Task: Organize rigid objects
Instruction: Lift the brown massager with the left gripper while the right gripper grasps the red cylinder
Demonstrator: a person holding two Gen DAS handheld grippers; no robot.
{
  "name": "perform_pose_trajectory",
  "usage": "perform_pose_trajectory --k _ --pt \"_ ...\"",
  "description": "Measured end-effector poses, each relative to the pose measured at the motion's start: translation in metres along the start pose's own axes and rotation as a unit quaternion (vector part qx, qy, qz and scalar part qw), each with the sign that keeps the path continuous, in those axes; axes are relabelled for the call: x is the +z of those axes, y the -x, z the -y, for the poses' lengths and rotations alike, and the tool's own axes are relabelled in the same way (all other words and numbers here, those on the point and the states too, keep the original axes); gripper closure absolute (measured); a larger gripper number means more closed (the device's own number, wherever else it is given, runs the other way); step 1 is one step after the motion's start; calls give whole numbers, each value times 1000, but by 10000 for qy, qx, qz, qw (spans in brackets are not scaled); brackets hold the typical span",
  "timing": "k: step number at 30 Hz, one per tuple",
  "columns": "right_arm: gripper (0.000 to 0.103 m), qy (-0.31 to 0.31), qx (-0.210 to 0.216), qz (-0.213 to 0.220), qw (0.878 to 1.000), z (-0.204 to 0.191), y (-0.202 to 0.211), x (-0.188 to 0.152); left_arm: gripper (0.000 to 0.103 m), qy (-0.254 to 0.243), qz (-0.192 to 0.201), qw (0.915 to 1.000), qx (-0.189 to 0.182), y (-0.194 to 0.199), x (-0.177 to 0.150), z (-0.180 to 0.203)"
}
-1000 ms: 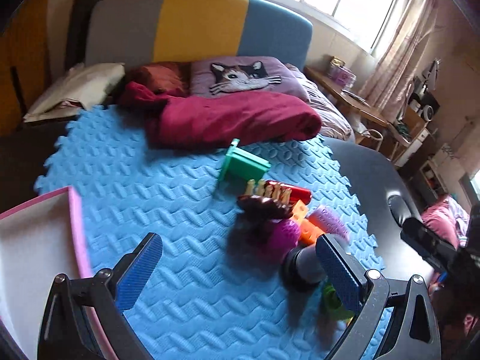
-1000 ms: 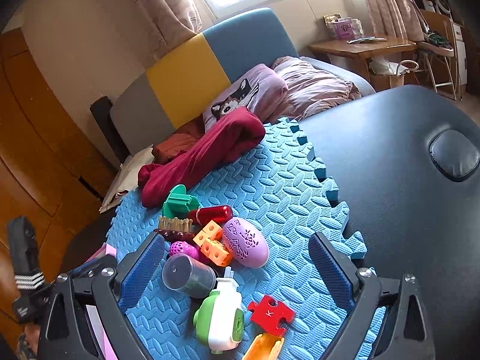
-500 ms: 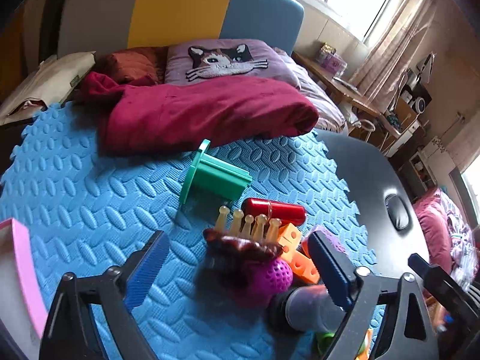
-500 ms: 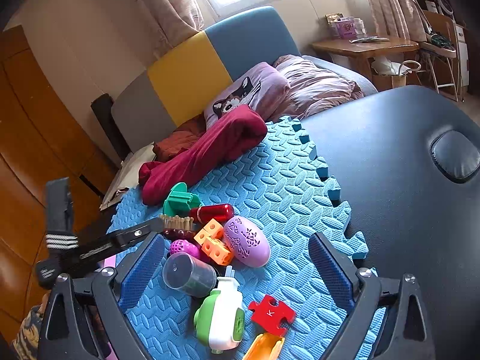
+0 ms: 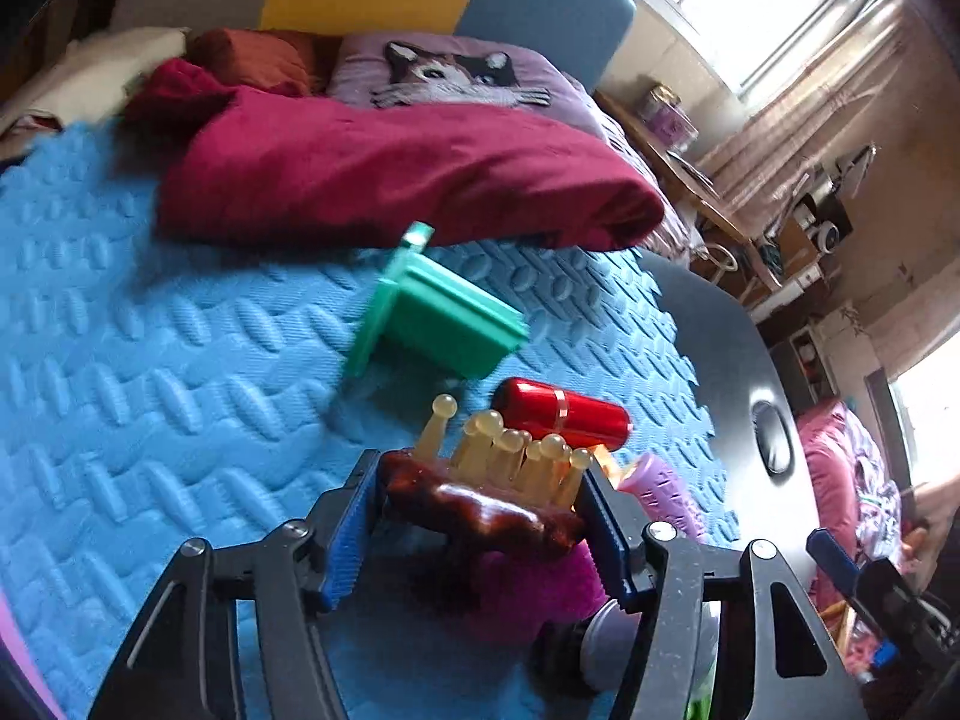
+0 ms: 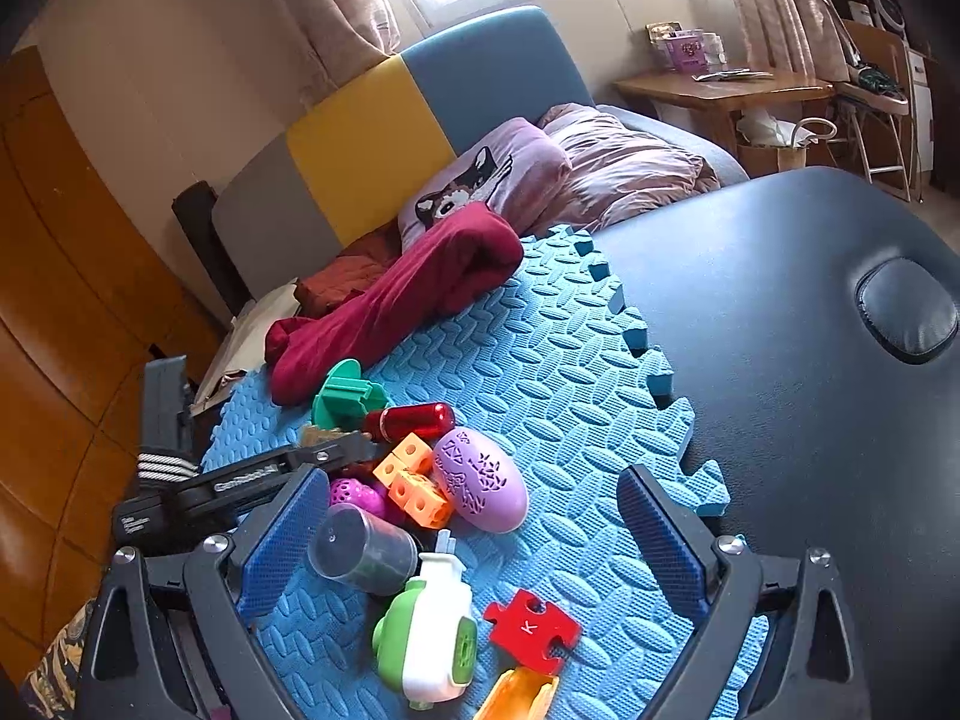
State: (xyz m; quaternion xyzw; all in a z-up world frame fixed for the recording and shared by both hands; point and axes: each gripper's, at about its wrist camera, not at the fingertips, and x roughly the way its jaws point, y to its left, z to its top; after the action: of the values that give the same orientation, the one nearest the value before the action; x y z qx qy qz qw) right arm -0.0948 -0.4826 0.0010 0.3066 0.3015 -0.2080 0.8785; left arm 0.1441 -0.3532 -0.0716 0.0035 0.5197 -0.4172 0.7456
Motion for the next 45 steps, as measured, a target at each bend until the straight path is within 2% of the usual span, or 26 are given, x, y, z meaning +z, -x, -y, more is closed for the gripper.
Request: perform_pose_trajectory --k 8,13,18,22,26,29,33,36,39,45 --pt "4 11 -39 -133 9999 0 -5 -2 40 -78 263 9982 536 38 -26 -15" --pt "4 17 -28 -247 9997 0 -9 -3 40 -242 420 9961 733 66 -46 -12" --pt "4 124 27 -434 9990 -7 -17 -5 40 -244 541 9961 650 94 -64 -11" --pt "4 275 2 -534 9982 -17 -23 -1 40 -422 716 9933 809 115 -80 -9" --pt "5 395 30 -739 9965 -36 -39 16 40 -219 774 9945 665 131 -89 -16" --pt "4 492 12 -1060 9931 -53 -64 32 40 -134 851 9940 667 145 -96 -20" --pt "3 780 -289 -1671 9824 -75 -108 45 40 78 908 9940 605 159 -103 -31" --pt "3 855 -503 -1966 9755 -81 -132 47 40 175 974 9933 602 168 -107 -39" --pt "3 849 -784 -2092 9710 -83 -148 48 40 260 1012 9929 570 175 -110 -46" --pt "3 765 -1051 -2196 9669 -85 -164 49 40 380 1102 9918 519 184 -115 -56"
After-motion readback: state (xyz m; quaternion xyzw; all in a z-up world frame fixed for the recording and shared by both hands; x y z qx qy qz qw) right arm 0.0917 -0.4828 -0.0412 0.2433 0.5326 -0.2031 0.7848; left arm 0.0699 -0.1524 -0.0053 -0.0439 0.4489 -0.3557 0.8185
